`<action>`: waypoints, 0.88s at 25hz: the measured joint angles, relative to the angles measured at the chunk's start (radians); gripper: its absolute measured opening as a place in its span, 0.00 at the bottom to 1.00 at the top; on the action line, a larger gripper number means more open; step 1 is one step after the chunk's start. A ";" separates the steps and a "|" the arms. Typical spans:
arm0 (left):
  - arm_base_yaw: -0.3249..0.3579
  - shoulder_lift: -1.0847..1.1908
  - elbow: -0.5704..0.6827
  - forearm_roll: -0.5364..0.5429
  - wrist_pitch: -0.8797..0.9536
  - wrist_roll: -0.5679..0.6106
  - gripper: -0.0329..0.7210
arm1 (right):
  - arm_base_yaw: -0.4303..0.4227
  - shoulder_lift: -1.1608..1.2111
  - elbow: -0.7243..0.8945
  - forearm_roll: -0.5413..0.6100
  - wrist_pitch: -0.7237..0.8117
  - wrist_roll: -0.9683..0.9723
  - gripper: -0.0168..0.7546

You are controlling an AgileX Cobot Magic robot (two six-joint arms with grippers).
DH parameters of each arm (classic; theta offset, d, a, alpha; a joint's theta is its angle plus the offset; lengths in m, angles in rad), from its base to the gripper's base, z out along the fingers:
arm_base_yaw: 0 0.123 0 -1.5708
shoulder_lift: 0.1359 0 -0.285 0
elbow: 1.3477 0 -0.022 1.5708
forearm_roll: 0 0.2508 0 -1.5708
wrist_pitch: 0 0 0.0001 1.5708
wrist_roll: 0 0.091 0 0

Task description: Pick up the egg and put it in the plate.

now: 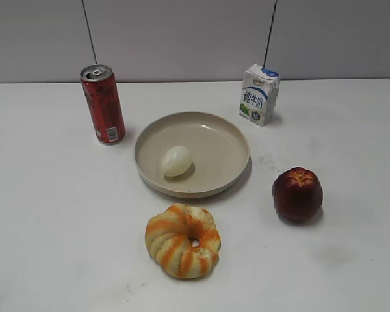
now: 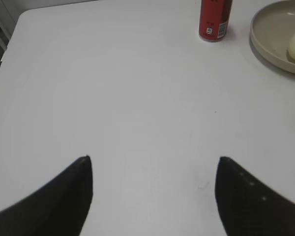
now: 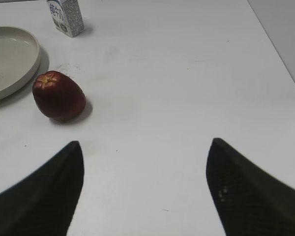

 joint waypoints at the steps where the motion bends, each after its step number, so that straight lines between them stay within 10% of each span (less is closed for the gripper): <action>1: 0.000 0.000 0.000 -0.001 -0.002 0.003 0.82 | 0.000 0.000 0.000 0.000 0.000 0.000 0.78; 22: 0.055 -0.039 0.000 -0.003 -0.006 0.010 0.77 | 0.000 0.000 0.000 0.000 0.000 0.000 0.78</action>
